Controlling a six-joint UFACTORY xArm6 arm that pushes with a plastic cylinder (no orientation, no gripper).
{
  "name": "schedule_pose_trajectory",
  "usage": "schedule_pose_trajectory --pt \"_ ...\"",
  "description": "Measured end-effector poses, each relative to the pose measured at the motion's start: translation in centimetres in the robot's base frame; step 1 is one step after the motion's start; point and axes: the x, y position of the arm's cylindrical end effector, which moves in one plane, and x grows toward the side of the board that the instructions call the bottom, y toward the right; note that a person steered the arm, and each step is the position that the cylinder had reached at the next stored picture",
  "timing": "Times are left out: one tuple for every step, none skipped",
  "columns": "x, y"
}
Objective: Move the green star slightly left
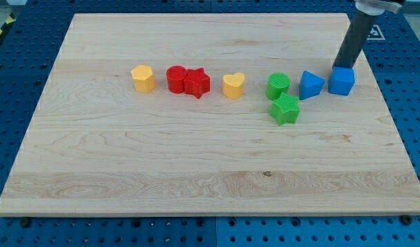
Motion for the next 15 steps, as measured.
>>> schedule_pose_trajectory --pt "1.0 0.0" --pt "-0.5 0.0" --pt "-2.7 -0.8" --pt "-2.7 -3.5" --pt "-2.7 -0.5" --pt "0.6 6.0" --pt "7.8 7.3" --pt "12.5 5.5" --pt "12.3 -1.7" --pt "12.2 -4.5" --pt "11.6 -5.0" --pt "10.2 -7.6" --pt "10.2 -9.8" --pt "10.2 -11.8" --pt "10.2 -13.1"
